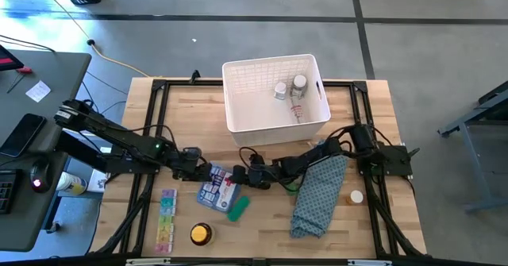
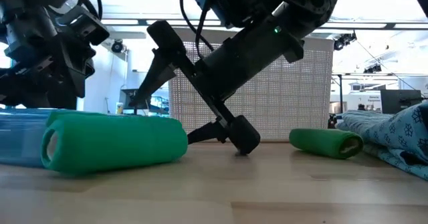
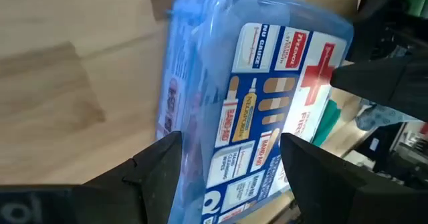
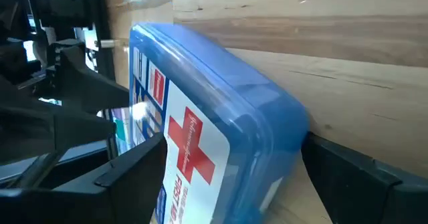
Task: Pick & place medical supplies in basket/bin
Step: Put the blue first aid kit into the white bin
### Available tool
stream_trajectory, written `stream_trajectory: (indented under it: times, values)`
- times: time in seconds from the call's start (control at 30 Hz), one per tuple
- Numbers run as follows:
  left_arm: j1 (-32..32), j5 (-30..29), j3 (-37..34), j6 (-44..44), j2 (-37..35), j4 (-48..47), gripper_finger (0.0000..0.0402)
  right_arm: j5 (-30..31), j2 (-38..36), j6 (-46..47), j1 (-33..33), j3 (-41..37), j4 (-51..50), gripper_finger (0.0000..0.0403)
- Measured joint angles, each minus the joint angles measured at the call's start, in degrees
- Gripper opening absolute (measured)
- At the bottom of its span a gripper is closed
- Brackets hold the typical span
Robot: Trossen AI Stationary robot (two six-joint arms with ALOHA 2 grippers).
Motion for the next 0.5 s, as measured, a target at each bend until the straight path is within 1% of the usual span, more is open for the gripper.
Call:
stream_trajectory:
  times: [0.1,0.27,0.5]
  values:
    - [0.0,0.2,0.0,-1.1,1.8,2.6,0.0285,0.4,0.1,-1.2,0.0,1.0,-0.7,0.0333]
    - [0.0,0.3,0.0,-1.0,3.6,3.9,0.0285,2.0,0.4,-2.6,-0.1,1.8,0.5,0.0333]
    - [0.1,-0.5,0.1,-0.7,3.8,4.7,0.0285,2.0,0.5,-4.8,-0.9,3.1,6.3,0.0333]
